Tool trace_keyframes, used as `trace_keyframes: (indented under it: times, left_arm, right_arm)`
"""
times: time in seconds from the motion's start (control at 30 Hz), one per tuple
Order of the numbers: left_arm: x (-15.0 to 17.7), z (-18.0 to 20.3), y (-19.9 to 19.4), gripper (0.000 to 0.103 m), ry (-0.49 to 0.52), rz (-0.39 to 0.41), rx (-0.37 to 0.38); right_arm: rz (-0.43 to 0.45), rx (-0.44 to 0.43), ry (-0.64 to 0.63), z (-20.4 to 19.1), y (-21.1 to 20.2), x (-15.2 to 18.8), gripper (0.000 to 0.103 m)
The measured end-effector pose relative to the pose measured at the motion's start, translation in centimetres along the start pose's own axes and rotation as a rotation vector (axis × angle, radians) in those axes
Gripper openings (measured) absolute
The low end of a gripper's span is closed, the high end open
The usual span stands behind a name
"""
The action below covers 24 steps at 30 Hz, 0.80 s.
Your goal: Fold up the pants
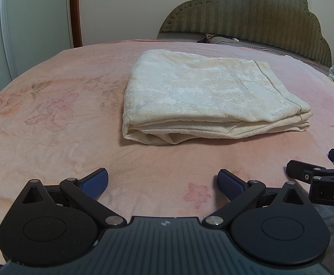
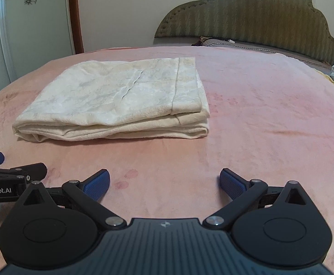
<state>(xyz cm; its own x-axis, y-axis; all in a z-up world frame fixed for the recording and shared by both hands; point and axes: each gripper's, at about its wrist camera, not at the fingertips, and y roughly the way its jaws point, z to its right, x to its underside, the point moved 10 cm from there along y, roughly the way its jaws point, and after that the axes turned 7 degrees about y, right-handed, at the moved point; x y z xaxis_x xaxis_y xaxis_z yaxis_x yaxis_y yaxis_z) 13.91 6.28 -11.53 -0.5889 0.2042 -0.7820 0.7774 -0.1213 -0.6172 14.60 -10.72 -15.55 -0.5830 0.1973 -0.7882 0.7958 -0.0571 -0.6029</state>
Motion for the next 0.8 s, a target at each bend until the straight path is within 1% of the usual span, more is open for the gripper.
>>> trace_keyframes:
  times: [0.33, 0.47, 0.53, 0.8]
  left_arm:
    - [0.01, 0.02, 0.01, 0.103, 0.0, 0.0, 0.0]
    - [-0.43, -0.05, 0.11, 0.103, -0.014, 0.007, 0.017]
    - [-0.55, -0.21, 0.4, 0.103, -0.019, 0.002, 0.012]
    - [-0.53, -0.11, 0.58, 0.103, 0.0, 0.003, 0.0]
  right_arm:
    - [-0.013, 0.014, -0.036, -0.29, 0.09, 0.19, 0.103]
    - [-0.012, 0.008, -0.054, -0.53, 0.1, 0.14, 0.103]
    - [-0.014, 0.004, -0.074, -0.76, 0.14, 0.19, 0.103]
    - [-0.026, -0.015, -0.043, -0.45, 0.3, 0.34, 0.103]
